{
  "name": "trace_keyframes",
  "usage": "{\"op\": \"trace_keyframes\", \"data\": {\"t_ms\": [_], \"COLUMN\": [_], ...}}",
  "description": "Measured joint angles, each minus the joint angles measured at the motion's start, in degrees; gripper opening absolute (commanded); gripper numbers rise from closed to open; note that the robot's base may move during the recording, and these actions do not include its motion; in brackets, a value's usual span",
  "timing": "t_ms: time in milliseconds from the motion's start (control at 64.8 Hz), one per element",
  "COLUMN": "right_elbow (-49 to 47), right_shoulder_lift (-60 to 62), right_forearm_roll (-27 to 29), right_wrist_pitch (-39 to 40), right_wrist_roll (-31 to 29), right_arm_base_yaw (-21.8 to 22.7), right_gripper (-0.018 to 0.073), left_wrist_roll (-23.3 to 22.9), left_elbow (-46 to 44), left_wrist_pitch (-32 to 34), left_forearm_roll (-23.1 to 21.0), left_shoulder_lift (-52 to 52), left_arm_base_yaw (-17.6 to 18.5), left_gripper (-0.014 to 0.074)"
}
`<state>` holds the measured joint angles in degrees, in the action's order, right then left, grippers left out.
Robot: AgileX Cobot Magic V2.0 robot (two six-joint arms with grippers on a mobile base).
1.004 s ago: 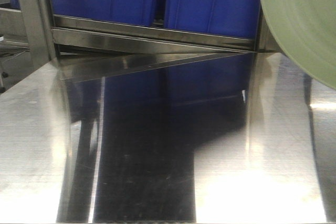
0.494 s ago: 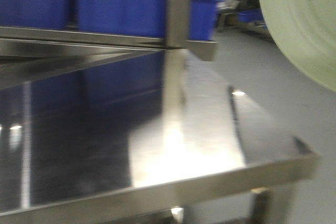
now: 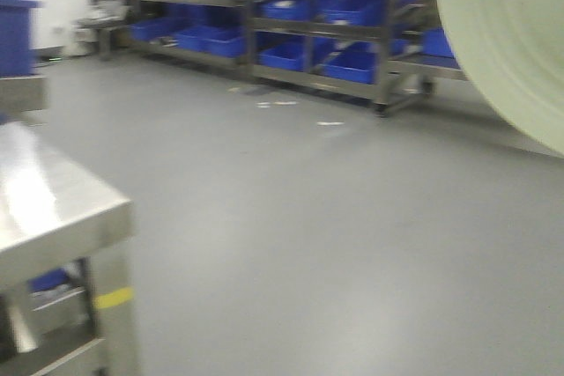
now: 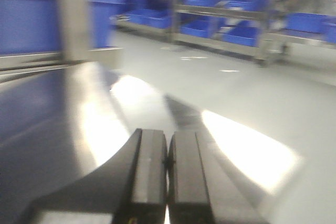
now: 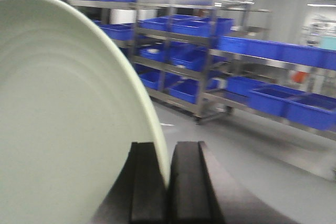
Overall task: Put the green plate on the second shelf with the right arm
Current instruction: 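Drive the base away from the table toward the bin shelving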
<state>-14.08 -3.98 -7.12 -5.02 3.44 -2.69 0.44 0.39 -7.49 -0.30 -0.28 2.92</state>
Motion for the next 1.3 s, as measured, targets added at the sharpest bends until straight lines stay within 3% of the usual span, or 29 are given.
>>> {"op": "trace_keyframes", "data": {"t_ms": [1297], "right_elbow": [0.0], "right_shoulder_lift": [0.23], "right_forearm_roll": [0.0], "right_wrist_pitch": [0.0], "right_wrist_roll": [0.1], "right_arm_base_yaw": [0.0], "right_gripper": [0.0057], "left_wrist_roll": [0.0], "left_elbow": [0.0], "left_wrist_pitch": [0.0], "left_forearm_roll": [0.0], "left_shoulder_lift": [0.0], "left_arm_base_yaw": [0.0], "left_gripper": [0.013]}}
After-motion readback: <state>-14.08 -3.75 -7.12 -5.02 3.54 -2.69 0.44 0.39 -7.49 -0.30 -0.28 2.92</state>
